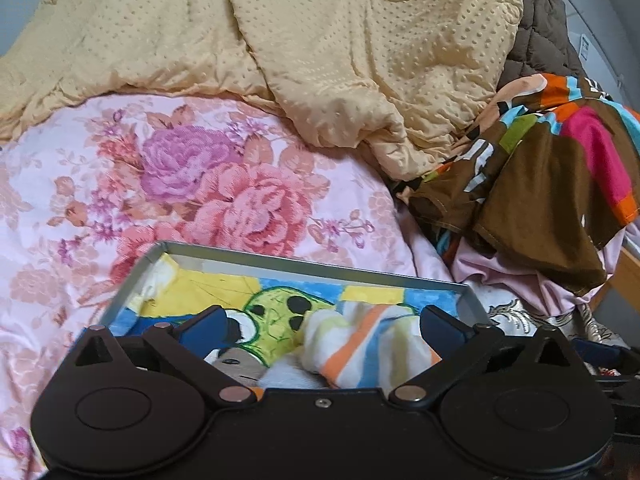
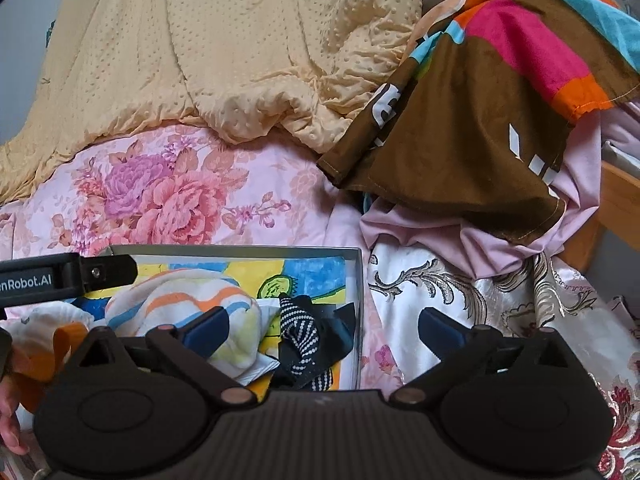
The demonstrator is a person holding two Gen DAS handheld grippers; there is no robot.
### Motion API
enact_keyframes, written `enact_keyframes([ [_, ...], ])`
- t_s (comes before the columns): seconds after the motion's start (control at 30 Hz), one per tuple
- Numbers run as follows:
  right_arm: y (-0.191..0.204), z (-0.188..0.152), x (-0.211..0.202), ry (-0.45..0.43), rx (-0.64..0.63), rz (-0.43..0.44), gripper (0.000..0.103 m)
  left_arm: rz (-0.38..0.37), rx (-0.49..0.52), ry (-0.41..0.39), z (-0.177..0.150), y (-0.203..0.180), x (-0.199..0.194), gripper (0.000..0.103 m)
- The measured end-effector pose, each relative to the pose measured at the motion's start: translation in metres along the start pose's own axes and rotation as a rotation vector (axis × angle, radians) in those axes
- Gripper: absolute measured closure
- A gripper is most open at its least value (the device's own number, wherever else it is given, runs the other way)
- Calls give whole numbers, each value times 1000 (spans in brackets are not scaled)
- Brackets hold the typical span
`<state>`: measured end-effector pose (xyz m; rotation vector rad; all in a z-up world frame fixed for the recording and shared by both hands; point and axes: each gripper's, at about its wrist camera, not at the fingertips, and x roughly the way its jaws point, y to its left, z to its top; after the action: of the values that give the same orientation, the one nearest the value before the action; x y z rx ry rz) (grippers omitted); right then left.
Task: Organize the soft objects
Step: 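Open both grippers to release the towel and strap in the tray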
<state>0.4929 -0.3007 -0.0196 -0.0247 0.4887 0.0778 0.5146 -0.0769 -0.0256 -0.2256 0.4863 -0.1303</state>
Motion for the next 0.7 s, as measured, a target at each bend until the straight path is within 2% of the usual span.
enact_keyframes([
  [0.43, 1, -2, -4, -23, 37, -15, 0, 85, 28, -50, -4, 9, -13, 1],
  [0.7, 2, -3, -11, -30, 48, -17, 0, 99, 28, -46, -3, 16, -25, 1],
])
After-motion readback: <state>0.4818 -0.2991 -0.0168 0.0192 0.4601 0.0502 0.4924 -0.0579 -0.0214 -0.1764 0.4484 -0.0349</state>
